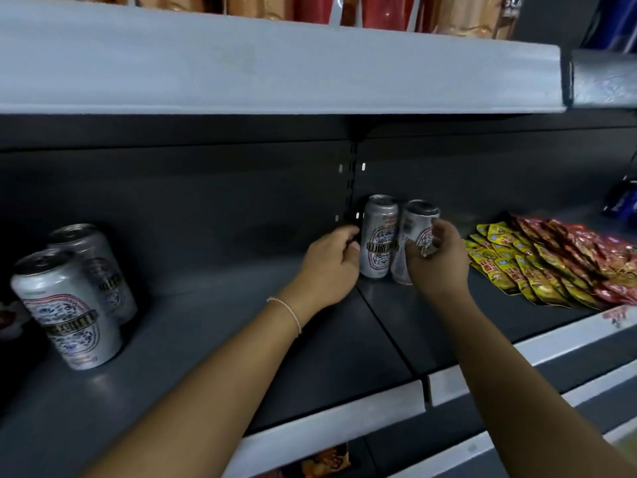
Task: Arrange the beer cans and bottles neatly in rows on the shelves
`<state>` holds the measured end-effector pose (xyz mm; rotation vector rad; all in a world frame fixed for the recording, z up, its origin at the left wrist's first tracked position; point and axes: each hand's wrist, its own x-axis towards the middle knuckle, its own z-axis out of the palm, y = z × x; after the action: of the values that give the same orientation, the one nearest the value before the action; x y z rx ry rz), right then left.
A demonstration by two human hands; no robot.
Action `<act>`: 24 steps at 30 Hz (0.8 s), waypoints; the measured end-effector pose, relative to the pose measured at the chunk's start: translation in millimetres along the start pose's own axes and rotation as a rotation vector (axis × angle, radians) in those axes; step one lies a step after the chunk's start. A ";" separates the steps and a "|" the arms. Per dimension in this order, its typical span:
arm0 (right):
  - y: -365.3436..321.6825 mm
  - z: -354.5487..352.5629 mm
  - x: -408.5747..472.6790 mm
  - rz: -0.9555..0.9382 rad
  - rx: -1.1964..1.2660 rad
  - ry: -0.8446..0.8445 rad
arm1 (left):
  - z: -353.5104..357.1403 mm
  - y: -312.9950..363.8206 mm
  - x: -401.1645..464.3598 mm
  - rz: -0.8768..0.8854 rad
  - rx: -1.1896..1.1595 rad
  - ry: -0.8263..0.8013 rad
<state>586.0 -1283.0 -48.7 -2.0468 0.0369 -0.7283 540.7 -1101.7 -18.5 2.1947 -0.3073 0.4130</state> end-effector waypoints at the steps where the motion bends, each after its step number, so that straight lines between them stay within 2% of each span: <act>1: 3.6 1.4 3.9 0.004 0.004 0.013 | 3.3 0.9 2.6 -0.014 -0.019 -0.001; 8: 24.0 19.5 29.0 0.076 0.039 0.042 | 15.6 7.9 13.0 -0.058 -0.106 -0.026; 15: 26.2 23.8 40.8 0.142 0.044 -0.018 | 23.6 0.5 15.3 -0.111 -0.106 -0.036; 24: 25.7 7.7 17.8 0.036 0.168 0.033 | 31.5 -4.5 8.0 -0.150 -0.092 -0.076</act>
<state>611.0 -1296.9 -63.3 -1.8695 0.0299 -0.7185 555.4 -1124.7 -36.7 2.1296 -0.1967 0.2289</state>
